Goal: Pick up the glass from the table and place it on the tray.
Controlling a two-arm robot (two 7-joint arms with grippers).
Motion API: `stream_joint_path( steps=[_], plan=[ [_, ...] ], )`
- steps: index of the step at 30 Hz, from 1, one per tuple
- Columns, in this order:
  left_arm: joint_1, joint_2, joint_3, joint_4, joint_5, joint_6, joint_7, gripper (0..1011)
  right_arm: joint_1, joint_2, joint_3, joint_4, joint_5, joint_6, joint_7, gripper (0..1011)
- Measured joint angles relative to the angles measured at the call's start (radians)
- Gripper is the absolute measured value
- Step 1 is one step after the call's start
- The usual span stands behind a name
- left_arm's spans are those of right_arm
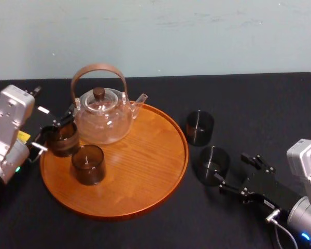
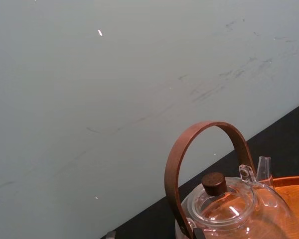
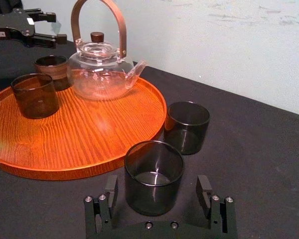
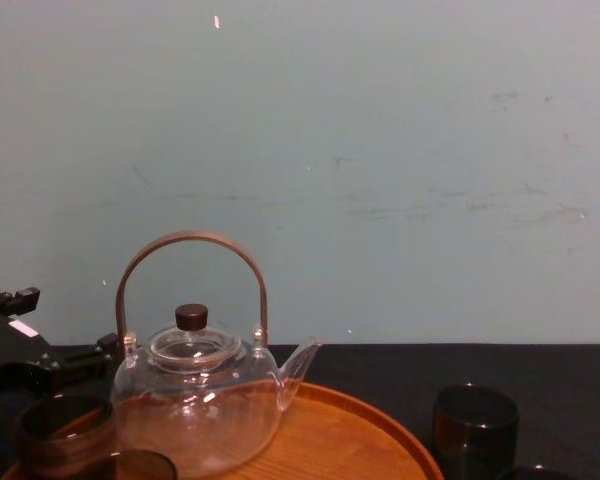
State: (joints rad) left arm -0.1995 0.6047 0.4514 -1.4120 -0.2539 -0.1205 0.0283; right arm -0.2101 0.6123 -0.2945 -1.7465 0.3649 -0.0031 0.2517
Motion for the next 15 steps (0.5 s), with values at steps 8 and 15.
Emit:
stream_joint_path(
  steps=[8, 15],
  plan=[
    [0.0, 0.0, 0.0, 0.0, 0.0, 0.0, 0.0, 1001, 0.022, -0.028, 0.004, 0.036, -0.02, 0.002, 0.015, 1002],
    [0.0, 0.0, 0.0, 0.0, 0.0, 0.0, 0.0, 1001, 0.051, -0.054, -0.004, 0.057, -0.04, 0.006, 0.044, 1002]
  ],
)
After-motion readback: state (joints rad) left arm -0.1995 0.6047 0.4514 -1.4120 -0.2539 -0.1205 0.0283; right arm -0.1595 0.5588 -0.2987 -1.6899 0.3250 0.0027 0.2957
